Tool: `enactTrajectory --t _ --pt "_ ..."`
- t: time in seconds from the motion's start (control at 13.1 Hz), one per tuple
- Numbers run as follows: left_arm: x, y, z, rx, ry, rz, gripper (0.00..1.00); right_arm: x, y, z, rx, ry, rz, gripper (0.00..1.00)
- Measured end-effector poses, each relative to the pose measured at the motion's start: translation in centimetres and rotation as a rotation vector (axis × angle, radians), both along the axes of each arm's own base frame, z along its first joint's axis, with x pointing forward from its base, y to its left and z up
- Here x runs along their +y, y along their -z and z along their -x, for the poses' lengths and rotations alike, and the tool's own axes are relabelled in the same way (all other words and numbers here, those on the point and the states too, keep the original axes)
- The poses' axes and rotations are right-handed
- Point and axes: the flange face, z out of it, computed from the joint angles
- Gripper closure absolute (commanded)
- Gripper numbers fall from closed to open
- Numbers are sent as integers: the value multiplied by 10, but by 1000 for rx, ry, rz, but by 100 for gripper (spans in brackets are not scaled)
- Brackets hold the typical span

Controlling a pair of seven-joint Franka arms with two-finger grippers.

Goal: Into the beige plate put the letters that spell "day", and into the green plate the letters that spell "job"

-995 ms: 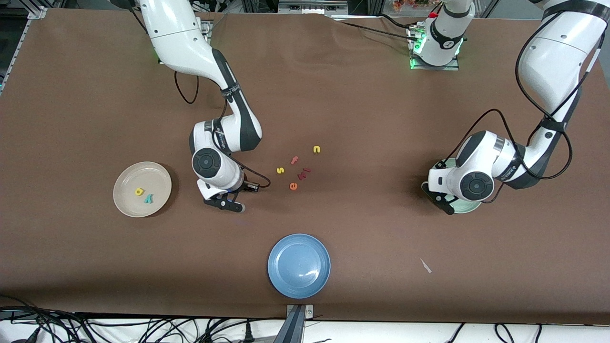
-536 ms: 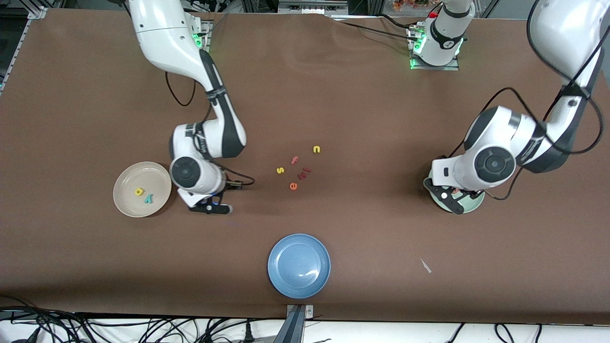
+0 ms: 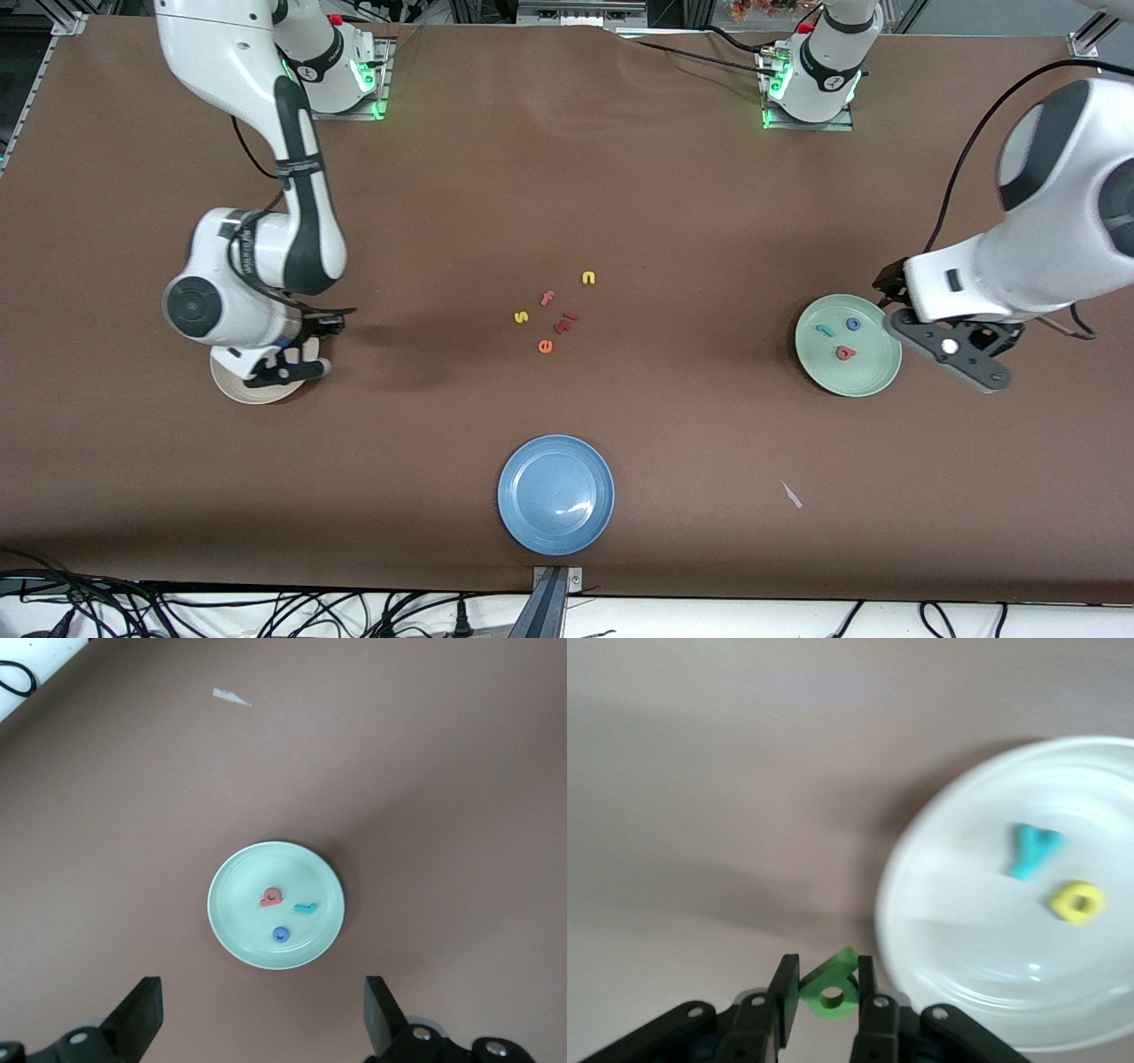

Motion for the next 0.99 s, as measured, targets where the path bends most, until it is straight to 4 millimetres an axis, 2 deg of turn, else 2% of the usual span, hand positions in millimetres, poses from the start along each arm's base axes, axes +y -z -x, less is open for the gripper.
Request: enactTrajectory --t 0.08,0.15,0.23,0.38,0.46,0.54,0.69,0.84,0.99 --pt "6 -10 2 -3 -41 38 0 -20 3 3 1 -19 1 84" --pt "11 -20 5 -12 -86 46 0 -37 6 4 1 -30 0 51" --pt "11 -30 9 -26 -125 32 0 -52 8 3 -9 -44 -1 1" --pt "1 -50 20 -44 -238 44 0 -77 13 2 -27 -44 5 0" --pt "0 -57 27 -40 -324 68 0 -80 15 2 -30 -30 1 0" --pt "3 -63 34 -43 -410 74 0 -76 16 2 -33 -7 -7 0" --pt "17 -75 53 -74 -525 63 0 -44 17 2 -38 48 0 0" --pt "29 -70 76 -87 -570 43 0 -8 18 4 -47 89 18 1" --pt "34 -64 90 -81 -585 35 0 2 22 3 -63 99 33 2"
